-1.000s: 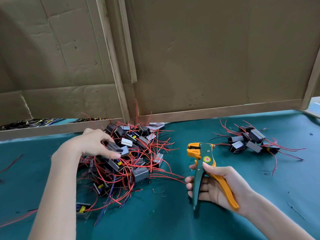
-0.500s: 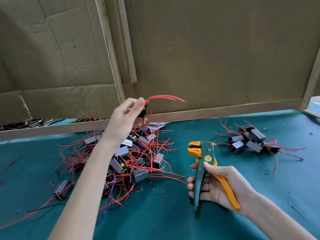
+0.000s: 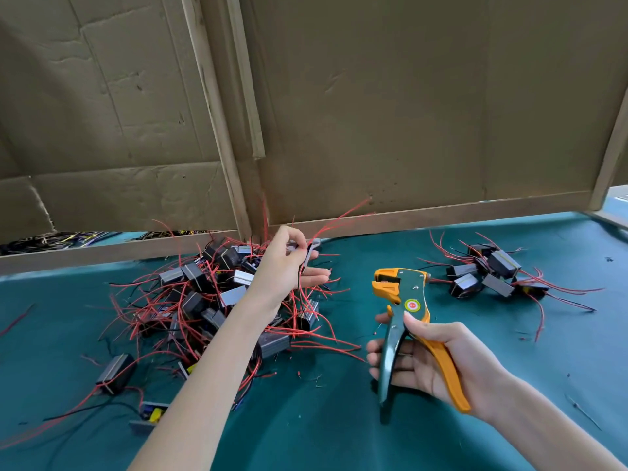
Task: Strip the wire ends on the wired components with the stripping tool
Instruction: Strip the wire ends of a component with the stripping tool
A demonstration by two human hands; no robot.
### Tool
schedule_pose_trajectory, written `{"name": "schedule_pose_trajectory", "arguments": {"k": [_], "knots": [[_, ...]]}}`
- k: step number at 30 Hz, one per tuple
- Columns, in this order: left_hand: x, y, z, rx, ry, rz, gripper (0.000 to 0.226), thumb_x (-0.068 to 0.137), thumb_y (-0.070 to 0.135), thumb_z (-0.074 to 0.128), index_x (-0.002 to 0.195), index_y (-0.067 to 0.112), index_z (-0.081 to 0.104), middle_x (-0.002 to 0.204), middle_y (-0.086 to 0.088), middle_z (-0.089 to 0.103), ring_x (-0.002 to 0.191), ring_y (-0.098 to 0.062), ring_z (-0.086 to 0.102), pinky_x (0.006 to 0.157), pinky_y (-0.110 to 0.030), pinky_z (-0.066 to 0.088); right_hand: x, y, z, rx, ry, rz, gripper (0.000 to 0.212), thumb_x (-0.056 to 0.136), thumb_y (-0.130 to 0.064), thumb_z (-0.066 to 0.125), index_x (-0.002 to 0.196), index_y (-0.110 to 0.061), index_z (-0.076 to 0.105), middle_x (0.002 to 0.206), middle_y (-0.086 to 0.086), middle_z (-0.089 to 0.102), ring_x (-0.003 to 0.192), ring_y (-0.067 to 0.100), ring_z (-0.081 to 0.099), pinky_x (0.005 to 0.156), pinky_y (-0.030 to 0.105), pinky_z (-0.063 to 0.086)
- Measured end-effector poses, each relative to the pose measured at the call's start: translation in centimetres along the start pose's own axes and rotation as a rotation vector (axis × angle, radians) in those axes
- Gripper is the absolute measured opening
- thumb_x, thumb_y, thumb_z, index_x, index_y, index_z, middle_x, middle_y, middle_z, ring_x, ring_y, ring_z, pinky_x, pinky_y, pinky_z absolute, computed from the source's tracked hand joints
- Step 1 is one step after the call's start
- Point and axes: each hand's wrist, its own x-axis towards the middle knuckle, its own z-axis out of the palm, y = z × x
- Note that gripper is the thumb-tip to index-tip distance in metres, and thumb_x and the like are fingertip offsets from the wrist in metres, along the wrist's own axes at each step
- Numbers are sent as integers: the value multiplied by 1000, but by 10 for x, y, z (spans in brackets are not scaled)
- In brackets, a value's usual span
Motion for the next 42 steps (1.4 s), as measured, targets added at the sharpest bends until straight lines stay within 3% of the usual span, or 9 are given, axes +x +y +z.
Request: {"name": "schedule_pose_trajectory", "arguments": {"k": [2,5,10,13,16,20,25,30,42], "knots": [[2,1,3,-93,-34,-58,27,101,-2,31,88,5,55,113,-20,49,81,-32,69,76,-35,59,0,0,0,-1,2,0,48,76,-17,61,119,3,57,99,38,63,82,48,67,71,56,57],[2,3,6,-318,-86,-136,30,97,-2,32,116,-7,56,127,-14,46,111,-39,60,90,-37,54,1,0,0,-2,12,-7,51,72,-18,64,119,3,57,98,38,63,82,48,67,71,55,57],[1,2,0,-495,-208,-166,45,92,-10,27,136,-8,39,143,-12,40,121,-37,54,103,-41,45,0,-1,1,2,24,-17,48,74,-19,62,117,3,58,98,37,64,81,47,67,70,55,57],[1,2,3,-145,-182,-52,25,103,5,34,108,3,58,128,-13,53,111,-29,62,96,-31,52,-1,-1,2,-4,28,-19,47,75,-19,62,116,2,58,96,37,64,80,47,67,69,54,58],[0,0,4,262,-141,112,32,102,24,40,82,13,62,110,-4,58,91,-24,60,88,-31,52,-1,0,3,-7,31,-16,46,76,-19,60,116,2,57,94,36,64,78,46,67,69,54,58],[4,-8,1,811,27,240,35,101,30,45,83,23,74,129,2,53,121,-17,48,104,-38,35,-2,0,5,-10,35,-18,46,76,-20,60,116,2,56,94,36,64,77,45,67,68,53,58],[3,-8,1,423,61,407,29,97,7,52,120,19,63,100,-10,66,85,-10,69,90,-22,48,-4,0,8,-37,25,-32,47,77,-20,60,118,2,56,95,37,63,79,45,67,70,54,58],[1,-4,1,232,4,404,12,93,8,59,90,18,52,77,-6,73,51,-22,65,64,-27,53,-9,-2,10,-124,-20,-98,42,83,-20,56,119,2,57,96,38,63,80,45,66,73,55,56],[-14,11,13,168,-284,313,12,96,3,52,91,14,58,84,0,74,52,-7,45,63,-20,48,-18,-4,18,-223,-113,-202,40,77,-23,65,111,-2,66,94,39,61,80,47,64,74,54,54]]}}
